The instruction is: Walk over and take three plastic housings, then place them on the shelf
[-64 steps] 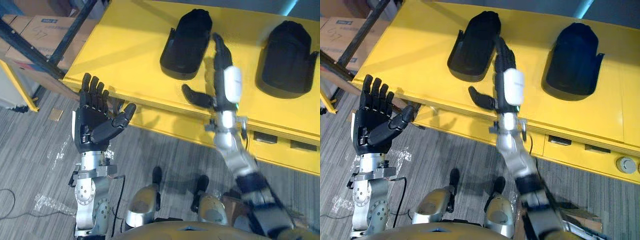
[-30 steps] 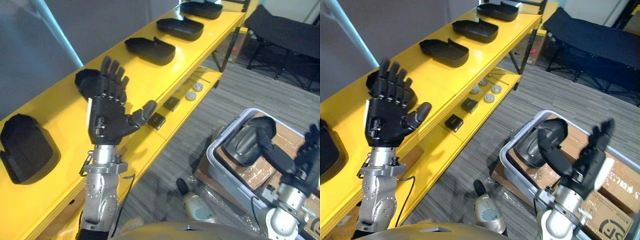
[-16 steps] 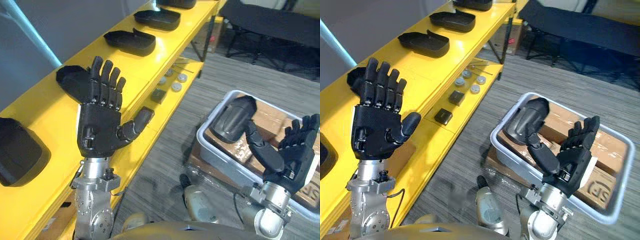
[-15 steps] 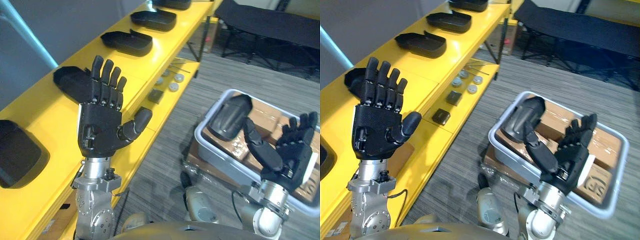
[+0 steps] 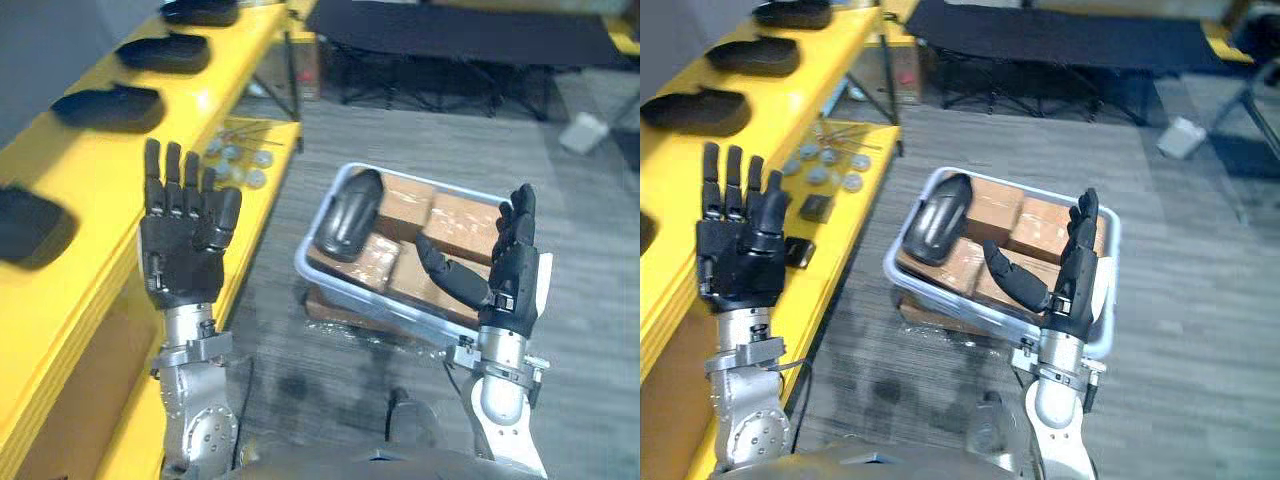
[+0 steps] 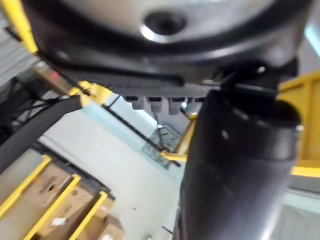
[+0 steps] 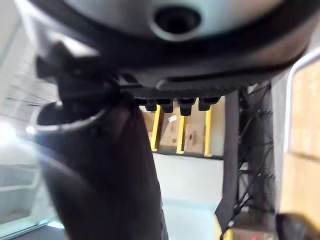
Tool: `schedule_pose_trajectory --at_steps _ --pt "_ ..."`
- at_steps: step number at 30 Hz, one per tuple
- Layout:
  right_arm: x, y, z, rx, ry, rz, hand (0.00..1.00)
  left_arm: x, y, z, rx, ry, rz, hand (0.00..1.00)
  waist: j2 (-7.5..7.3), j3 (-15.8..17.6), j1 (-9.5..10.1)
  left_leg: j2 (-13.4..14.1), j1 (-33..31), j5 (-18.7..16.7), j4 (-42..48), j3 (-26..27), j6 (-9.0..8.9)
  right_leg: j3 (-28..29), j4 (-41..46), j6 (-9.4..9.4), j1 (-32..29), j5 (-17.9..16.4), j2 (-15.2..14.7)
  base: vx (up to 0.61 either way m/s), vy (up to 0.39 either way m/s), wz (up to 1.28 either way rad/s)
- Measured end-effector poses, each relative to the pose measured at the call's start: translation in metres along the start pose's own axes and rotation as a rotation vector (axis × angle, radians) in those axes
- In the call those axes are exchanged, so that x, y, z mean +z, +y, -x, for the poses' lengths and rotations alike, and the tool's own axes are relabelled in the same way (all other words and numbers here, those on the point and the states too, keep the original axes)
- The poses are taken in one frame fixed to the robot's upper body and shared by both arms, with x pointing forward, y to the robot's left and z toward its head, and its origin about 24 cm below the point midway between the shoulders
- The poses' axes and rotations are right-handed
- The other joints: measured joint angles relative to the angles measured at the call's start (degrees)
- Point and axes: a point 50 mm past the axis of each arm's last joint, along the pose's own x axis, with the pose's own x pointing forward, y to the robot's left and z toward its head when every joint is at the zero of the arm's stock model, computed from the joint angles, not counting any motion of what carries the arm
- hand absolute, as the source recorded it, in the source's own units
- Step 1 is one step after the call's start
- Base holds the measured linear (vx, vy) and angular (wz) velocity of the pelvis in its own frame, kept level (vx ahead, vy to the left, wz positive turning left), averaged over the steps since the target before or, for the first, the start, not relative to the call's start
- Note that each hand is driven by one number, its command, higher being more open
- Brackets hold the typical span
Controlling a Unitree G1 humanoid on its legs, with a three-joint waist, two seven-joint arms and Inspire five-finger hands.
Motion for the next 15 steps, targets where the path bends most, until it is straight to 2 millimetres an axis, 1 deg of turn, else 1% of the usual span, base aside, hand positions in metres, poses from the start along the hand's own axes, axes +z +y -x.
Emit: schedule_pose_trajectory --at_steps 1,2,3,4,5,6,7,8,9,10,11,13,15 --pt "-0.003 -0.005 0.002 -0.003 0.020 0.018 1.00 -0.002 0.000 0.001 0.001 0.009 0.012 1.00 -0.20 0.12 -0.36 -0.01 -0.33 1.37 1.38 -0.47 1.46 0.52 -0.31 -0.40 0.45 -0.11 0.06 0.07 -0.240 -0.37" --pt "-0.008 -0.016 0.008 -0.024 0.063 0.031 1.00 -0.004 0.000 0.002 -0.001 0.019 0.019 1.00 -0.83 0.60 -0.76 -0.23 -1.47 1.20 3.85 -2.44 2.75 1.57 -1.92 -1.39 1.44 0.32 0.01 0.04 -0.153 -0.53" --pt "-0.012 -0.026 0.011 -0.054 0.105 0.005 1.00 -0.005 0.001 0.002 -0.009 0.025 0.013 1.00 -0.51 0.64 -0.71 -2.02 -2.23 -2.34 3.81 -4.47 2.55 2.53 -4.10 -2.03 2.16 1.11 0.33 0.02 -0.102 -0.59" --pt "-0.014 -0.030 0.012 -0.072 0.125 -0.016 1.00 -0.006 0.001 0.003 -0.013 0.027 0.008 1.00 -0.41 0.71 -0.63 -3.18 -2.75 -3.59 3.43 -5.56 2.72 3.36 -5.15 -2.20 2.50 1.63 0.47 -0.01 -0.051 -0.79" --pt "-0.016 -0.035 0.013 -0.094 0.152 -0.042 1.00 -0.006 0.001 0.004 -0.020 0.029 -0.011 1.00 0.05 0.99 -0.09 -6.02 -3.70 -4.86 2.58 -7.74 3.23 5.32 -7.38 -2.56 2.90 2.70 1.01 -0.04 0.002 -0.96" --pt "-0.019 -0.036 0.013 -0.089 0.170 -0.058 1.00 -0.005 0.003 0.007 -0.021 0.029 -0.021 1.00 0.60 1.30 0.50 -8.82 -4.54 -4.82 0.62 -9.74 3.97 7.53 -8.96 -2.40 2.86 3.78 1.71 -0.05 0.022 -1.03" --pt "-0.020 -0.036 0.013 -0.077 0.178 -0.063 1.00 -0.005 0.003 0.007 -0.019 0.029 -0.022 1.00 1.13 1.57 0.71 -10.05 -4.84 -4.42 -0.51 -10.77 4.57 8.44 -9.51 -2.37 2.71 4.10 2.24 -0.10 0.103 -1.11" --pt "-0.024 -0.034 0.013 -0.043 0.200 -0.068 1.00 -0.004 0.005 0.010 -0.011 0.028 -0.030 1.00 2.21 2.19 1.30 -10.91 -4.79 -5.41 -1.93 -12.05 4.67 8.45 -10.40 -1.87 2.39 4.44 3.13 -0.08 0.146 -0.99" --pt "-0.030 -0.030 0.015 -0.005 0.241 -0.087 1.00 -0.003 0.007 0.011 -0.002 0.030 -0.041 1.00 2.58 1.97 1.54 -11.42 -4.84 -6.31 -3.72 -13.63 2.70 8.26 -11.89 -1.19 1.88 5.27 3.12 -0.05 0.159 -0.81" --pt "-0.034 -0.028 0.016 0.006 0.260 -0.093 1.00 -0.002 0.007 0.010 -0.008 0.029 -0.047 1.00 2.23 2.20 1.33 -11.96 -4.98 -5.97 -4.19 -13.28 2.15 8.23 -12.90 -0.76 2.01 6.65 2.78 -0.01 0.146 -0.40" --pt "-0.040 -0.025 0.018 0.020 0.301 -0.097 1.00 -0.002 0.004 0.008 -0.031 0.027 -0.063 1.00 1.28 2.94 1.35 -12.95 -4.85 -4.99 -5.04 -12.69 1.27 8.29 -14.04 0.10 1.96 8.55 1.23 -0.01 0.112 -0.05" --pt "-0.054 -0.017 0.019 0.042 0.369 -0.089 1.00 -0.004 0.003 0.007 -0.046 0.043 -0.076 1.00 -0.11 3.98 1.73 -14.30 -4.73 -4.56 -4.43 -12.56 0.72 8.17 -15.01 1.74 2.52 10.48 -0.37 -0.02 0.171 0.03" --pt "-0.063 -0.013 0.016 0.040 0.400 -0.088 1.00 -0.005 0.003 0.006 -0.049 0.054 -0.080 1.00 -0.58 4.34 2.25 -14.97 -4.56 -4.64 -3.57 -13.00 0.85 7.05 -15.40 1.97 3.59 10.88 -1.19 0.00 0.130 0.17"
